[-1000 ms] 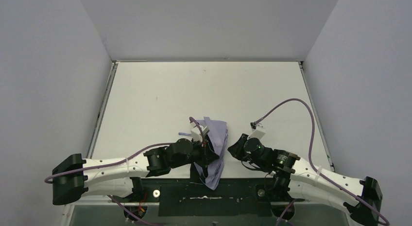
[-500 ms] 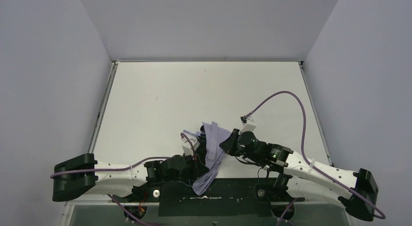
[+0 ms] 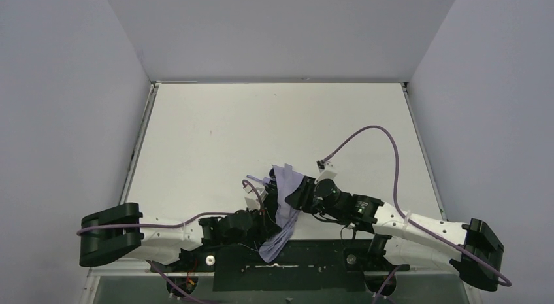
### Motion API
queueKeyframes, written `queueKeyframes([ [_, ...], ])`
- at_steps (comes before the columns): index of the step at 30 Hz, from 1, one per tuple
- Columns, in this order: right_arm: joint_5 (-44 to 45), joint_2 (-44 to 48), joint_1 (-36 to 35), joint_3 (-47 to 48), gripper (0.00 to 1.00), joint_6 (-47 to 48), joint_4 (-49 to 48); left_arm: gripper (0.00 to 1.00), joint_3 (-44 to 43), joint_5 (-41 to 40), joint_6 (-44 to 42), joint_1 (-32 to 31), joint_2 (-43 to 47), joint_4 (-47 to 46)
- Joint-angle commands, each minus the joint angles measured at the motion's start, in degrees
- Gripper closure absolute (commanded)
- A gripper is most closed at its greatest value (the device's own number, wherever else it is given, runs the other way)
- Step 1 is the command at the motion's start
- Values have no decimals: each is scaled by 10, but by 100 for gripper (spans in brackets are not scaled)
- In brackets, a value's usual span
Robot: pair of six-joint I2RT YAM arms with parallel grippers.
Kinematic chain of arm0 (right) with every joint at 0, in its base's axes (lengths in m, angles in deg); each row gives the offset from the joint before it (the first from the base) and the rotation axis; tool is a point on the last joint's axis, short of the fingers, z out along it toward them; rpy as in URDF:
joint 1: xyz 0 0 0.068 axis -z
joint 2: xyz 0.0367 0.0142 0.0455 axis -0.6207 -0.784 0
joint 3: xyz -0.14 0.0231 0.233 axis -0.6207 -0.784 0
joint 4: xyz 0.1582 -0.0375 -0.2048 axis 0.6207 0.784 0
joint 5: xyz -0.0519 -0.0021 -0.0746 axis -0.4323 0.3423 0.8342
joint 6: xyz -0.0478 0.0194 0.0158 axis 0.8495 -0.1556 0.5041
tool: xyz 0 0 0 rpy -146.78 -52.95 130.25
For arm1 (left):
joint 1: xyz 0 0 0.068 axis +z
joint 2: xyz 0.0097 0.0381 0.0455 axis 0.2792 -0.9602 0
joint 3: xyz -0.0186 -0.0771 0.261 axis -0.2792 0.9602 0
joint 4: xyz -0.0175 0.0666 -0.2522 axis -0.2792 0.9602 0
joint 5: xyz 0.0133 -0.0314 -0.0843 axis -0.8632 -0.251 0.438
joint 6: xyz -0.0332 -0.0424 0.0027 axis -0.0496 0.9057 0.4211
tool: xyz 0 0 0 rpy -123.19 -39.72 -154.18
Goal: Put away the umbrella
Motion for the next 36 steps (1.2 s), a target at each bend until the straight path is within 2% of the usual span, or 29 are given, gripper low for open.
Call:
queueKeyframes([
  [1, 14, -5, -8, -5, 59, -22, -6, 100, 2, -17, 18, -5, -18, -23],
  [4, 14, -12, -8, -14, 57, -26, -14, 100, 0, -19, 25, -5, -36, -26],
  [10, 12, -49, -5, -19, 69, -6, -49, 100, -15, -15, 30, 1, -100, -49],
  [14, -1, -60, 22, -16, 71, 21, -52, 100, -43, 36, 11, 42, -173, -104],
  [20, -115, -63, 128, -28, 71, 85, -119, 100, -85, 145, 4, 107, -302, -232],
  [24, -194, -74, 183, -14, 72, 124, -132, 100, -103, 175, 12, 122, -357, -273],
  [28, -242, -73, 210, -4, 75, 142, -129, 100, -94, 171, 19, 129, -365, -284],
  [36, -295, -60, 215, -11, 77, 151, -130, 100, -94, 152, 8, 130, -327, -227],
])
